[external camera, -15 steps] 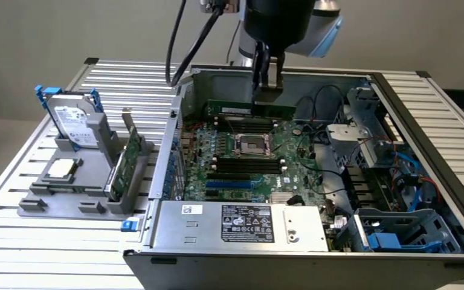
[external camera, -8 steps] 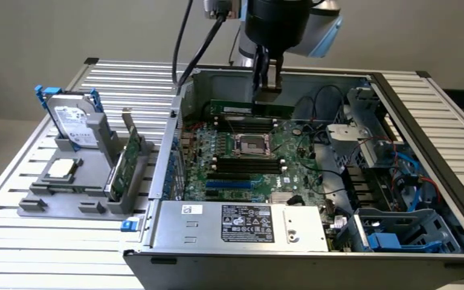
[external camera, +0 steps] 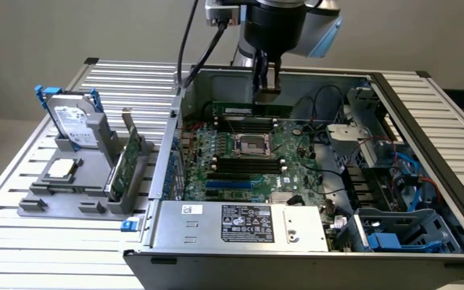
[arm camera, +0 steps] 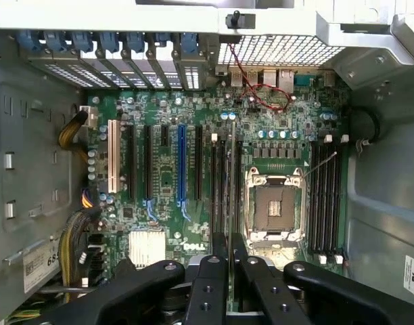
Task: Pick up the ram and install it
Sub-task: 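Pick up the ram and move it above insertion slot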
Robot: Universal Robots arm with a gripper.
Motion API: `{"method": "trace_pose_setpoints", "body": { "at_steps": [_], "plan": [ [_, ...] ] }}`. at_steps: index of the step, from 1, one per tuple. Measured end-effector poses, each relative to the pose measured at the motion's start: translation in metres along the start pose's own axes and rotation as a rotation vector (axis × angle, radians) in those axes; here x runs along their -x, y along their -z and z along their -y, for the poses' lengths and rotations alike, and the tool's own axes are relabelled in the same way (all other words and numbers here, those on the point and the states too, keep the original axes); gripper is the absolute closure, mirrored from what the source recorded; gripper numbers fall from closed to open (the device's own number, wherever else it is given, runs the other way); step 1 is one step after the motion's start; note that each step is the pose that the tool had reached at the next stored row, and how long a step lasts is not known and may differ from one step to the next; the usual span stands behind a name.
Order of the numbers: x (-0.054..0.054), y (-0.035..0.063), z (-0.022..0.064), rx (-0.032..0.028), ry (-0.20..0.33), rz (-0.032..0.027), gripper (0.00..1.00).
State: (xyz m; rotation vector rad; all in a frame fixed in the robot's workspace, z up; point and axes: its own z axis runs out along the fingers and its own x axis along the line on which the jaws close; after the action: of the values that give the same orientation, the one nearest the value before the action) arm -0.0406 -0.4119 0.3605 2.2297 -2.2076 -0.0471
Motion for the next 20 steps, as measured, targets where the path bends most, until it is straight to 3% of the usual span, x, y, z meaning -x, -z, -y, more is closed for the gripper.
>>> {"method": "trace_pose_setpoints", "body": {
  "at_steps": [8, 20],
  "plan": [
    [0.009, -0.0093, 0.001, -0.0236, 0.011, -0.0013, 0.86],
    [0.014, -0.0308, 0.0087, -0.0258, 0.012, -0.001, 0.86]
  ]
}}
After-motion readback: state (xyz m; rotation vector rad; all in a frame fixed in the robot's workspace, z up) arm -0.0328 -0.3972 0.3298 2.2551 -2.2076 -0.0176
